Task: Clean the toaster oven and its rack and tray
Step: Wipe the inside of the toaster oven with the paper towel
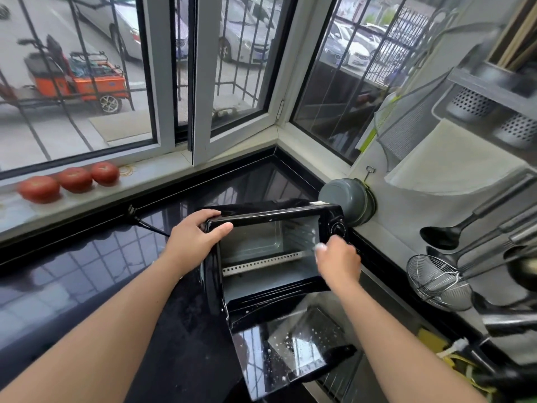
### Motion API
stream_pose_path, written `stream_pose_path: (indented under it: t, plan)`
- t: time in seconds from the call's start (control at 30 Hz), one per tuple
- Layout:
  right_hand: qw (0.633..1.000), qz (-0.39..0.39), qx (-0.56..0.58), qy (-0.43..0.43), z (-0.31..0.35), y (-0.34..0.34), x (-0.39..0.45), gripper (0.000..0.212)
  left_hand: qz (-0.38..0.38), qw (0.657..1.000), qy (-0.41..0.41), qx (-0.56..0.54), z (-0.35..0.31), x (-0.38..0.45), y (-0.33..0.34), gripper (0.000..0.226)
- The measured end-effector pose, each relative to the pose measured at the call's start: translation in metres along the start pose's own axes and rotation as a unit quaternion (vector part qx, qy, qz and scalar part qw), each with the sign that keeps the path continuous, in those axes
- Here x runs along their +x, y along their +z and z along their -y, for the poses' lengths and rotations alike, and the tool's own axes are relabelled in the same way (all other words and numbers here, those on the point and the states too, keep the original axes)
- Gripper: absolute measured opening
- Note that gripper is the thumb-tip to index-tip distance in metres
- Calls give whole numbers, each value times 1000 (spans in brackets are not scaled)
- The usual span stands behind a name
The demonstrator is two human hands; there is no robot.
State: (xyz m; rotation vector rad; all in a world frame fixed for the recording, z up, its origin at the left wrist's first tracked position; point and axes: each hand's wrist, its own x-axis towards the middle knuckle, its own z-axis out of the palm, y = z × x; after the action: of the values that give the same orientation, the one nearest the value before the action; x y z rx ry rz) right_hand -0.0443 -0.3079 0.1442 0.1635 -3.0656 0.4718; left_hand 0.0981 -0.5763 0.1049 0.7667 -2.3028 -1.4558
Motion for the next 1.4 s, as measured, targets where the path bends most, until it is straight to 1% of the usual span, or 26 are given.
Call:
stream_pose_path:
  t: [0.03, 0.07, 0.1, 0.17, 0.23, 0.37, 0.43, 0.5, 0.53, 0.6, 0.67, 0.73, 0.77, 0.8, 0.83, 0.9, 0.93, 0.97, 1.03, 1.07, 1.1, 1.17, 1.27, 1.33, 1.37, 1.4]
  plan:
    - [994, -34, 100, 31, 8, -6, 6, 22, 2, 1000, -1, -2, -1, -1, 0, 43]
    - [977, -72, 190, 64, 15, -9, 13, 21, 3, 1000, -1, -6, -2, -1, -1, 42]
    - [959, -102, 249, 87, 22, -11, 19, 19, 4, 1000, -1, -8, -3, -1, -1, 40]
    - [947, -127, 277, 100, 32, -8, 27, 16, 8, 1000, -3, -3, -4, 1, -2, 39]
    - [943, -123, 291, 99, 42, 0, 31, 14, 14, 1000, -8, -1, -4, 2, -3, 41]
    - [911, -100, 386, 101, 76, 16, 18, 14, 23, 1000, -16, 8, -6, 7, -5, 40]
    - [899, -74, 424, 82, 91, 24, 4, 16, 39, 999, -24, 9, -4, 10, -8, 43]
    - [905, -40, 422, 28, 107, 32, -18, 16, 46, 998, -37, -2, -1, 14, -10, 44]
    - [906, -27, 422, -10, 117, 38, -29, 15, 46, 998, -37, -12, -2, 17, -9, 40]
    - [900, 5, 423, -103, 138, 51, -53, 19, 44, 998, -33, -33, -4, 17, -5, 30]
    - [897, 47, 406, -167, 153, 60, -72, 24, 58, 995, -21, -81, -7, 15, 0, 31]
    - [892, 83, 405, -183, 156, 61, -73, 25, 66, 992, -34, -104, -1, 18, 4, 34]
    - [890, 93, 405, -190, 153, 58, -70, 24, 70, 992, -42, -94, -3, 19, 4, 33]
    - [893, 83, 400, -192, 148, 55, -65, 23, 71, 990, -65, -106, -4, 24, 3, 33]
    - [896, 56, 404, -176, 142, 50, -56, 22, 66, 987, -96, -111, -3, 29, 3, 32]
    - [891, 8, 442, -103, 128, 44, -38, 15, 66, 984, -117, -121, -5, 27, 1, 32]
    - [888, 10, 451, -87, 125, 44, -34, 13, 80, 981, -113, -132, -6, 21, 1, 33]
    - [887, 30, 448, -105, 124, 44, -35, 12, 94, 978, -114, -144, -10, 15, -1, 35]
    - [877, 103, 419, -211, 130, 51, -47, 15, 110, 973, -133, -155, -14, 8, -7, 35]
    - [864, 125, 407, -268, 133, 55, -54, 17, 122, 969, -144, -162, -15, 11, -10, 36]
    - [854, 139, 396, -306, 135, 58, -56, 18, 134, 965, -154, -163, -16, 9, -13, 36]
    - [850, 173, 368, -335, 135, 54, -48, 20, 138, 962, -171, -163, -19, 10, -18, 36]
    - [855, 196, 260, -404, 126, 49, -38, 21, 109, 972, -146, -149, -25, 7, -14, 36]
    - [849, 211, 206, -439, 114, 54, -47, 23, 93, 975, -148, -134, -31, 7, -10, 35]
    - [844, 243, 183, -442, 106, 58, -52, 23, 90, 977, -151, -123, -34, 6, -10, 35]
    - [836, 293, 161, -435, 99, 59, -55, 22, 85, 977, -151, -121, -35, 6, -10, 35]
